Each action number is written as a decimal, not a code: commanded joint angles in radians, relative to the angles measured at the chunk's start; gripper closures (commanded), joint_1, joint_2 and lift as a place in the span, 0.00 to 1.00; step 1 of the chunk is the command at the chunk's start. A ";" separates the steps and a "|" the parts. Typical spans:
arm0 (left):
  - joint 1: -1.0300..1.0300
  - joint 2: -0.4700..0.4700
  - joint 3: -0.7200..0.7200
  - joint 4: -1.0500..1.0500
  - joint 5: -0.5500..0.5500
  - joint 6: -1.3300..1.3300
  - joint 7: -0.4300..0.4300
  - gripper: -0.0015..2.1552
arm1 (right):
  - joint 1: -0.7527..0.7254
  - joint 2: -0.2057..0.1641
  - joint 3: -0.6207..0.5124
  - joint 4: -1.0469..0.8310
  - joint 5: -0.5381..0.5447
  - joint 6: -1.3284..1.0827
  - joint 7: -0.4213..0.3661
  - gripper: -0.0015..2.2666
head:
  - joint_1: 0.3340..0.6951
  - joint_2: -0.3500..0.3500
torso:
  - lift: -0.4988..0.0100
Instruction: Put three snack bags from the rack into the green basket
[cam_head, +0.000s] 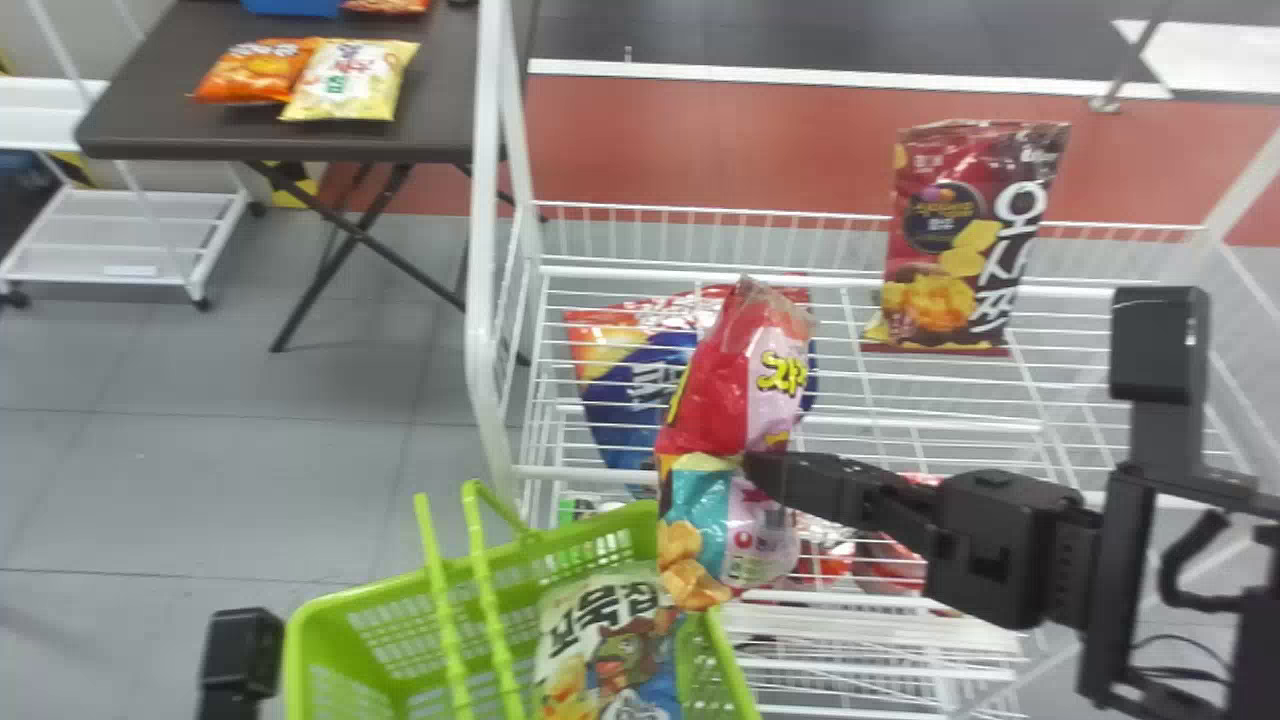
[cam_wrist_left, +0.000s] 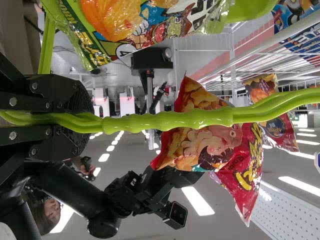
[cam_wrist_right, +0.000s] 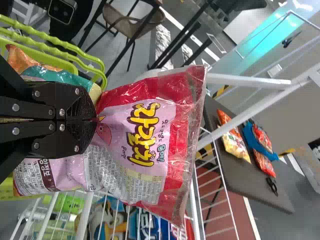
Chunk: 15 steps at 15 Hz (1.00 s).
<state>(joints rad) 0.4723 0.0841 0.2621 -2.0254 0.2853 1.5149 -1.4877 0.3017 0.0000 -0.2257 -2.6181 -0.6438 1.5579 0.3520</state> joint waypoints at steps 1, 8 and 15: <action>-0.009 0.000 0.000 -0.001 0.003 0.000 0.004 1.00 | 0.005 0.001 0.002 0.023 -0.030 0.014 0.010 0.99 | 1.00 0.57 | 0.98; -0.123 -0.001 -0.015 0.001 0.025 0.052 0.046 1.00 | 0.010 -0.025 0.101 0.167 -0.002 0.014 0.021 0.99 | 1.00 0.62 | 0.98; -0.139 -0.001 -0.049 -0.015 0.124 0.056 0.041 1.00 | -0.029 -0.051 0.367 0.448 0.141 0.014 0.054 0.99 | 1.00 0.75 | 0.98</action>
<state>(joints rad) 0.3319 0.0832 0.2263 -2.0374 0.3982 1.5671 -1.4426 0.2783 -0.0503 0.0823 -2.2231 -0.5351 1.5576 0.4037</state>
